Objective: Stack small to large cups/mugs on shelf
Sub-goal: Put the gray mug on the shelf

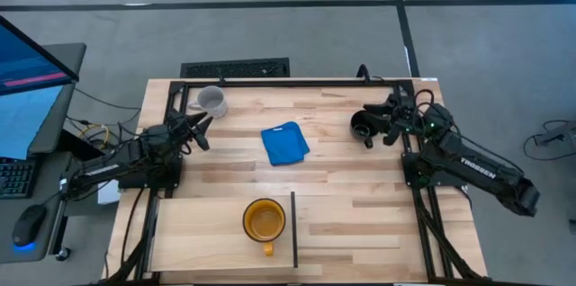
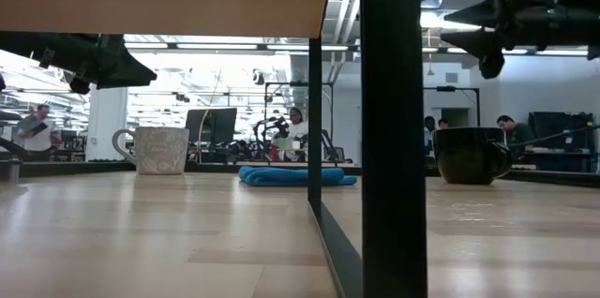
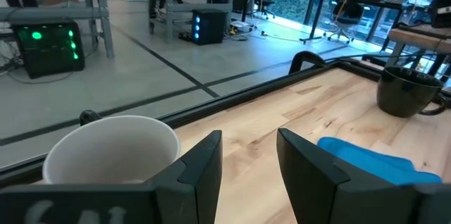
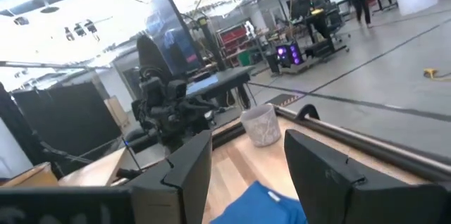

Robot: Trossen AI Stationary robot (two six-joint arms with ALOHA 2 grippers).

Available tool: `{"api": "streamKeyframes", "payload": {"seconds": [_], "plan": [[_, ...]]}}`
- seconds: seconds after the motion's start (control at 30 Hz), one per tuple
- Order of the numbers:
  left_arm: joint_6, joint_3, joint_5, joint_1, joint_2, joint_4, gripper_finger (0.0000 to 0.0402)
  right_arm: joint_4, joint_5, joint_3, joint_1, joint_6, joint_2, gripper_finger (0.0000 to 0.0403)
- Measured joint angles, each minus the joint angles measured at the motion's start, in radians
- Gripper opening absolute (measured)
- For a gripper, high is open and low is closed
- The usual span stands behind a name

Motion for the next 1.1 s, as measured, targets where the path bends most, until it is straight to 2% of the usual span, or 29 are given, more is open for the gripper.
{"api": "streamKeyframes", "payload": {"seconds": [0.5, 0.67, 0.93, 1.1], "plan": [[0.008, 0.002, -0.009, 0.000, 0.000, 0.003, 0.0127, -0.048, 0.030, -0.064, 0.000, 0.038, -0.184, 0.0202], [0.030, 0.002, -0.009, 0.000, 0.000, 0.003, 0.0127, -0.094, 0.083, -0.064, 0.000, 0.038, -0.205, 0.0202], [0.059, 0.003, -0.040, 0.000, 0.000, 0.055, 0.0127, -0.099, 0.110, -0.064, 0.000, 0.045, -0.207, 0.0202], [0.142, 0.041, -0.040, 0.000, 0.000, 0.065, 0.0127, -0.099, 0.116, -0.064, 0.000, 0.052, -0.207, 0.0202]]}}
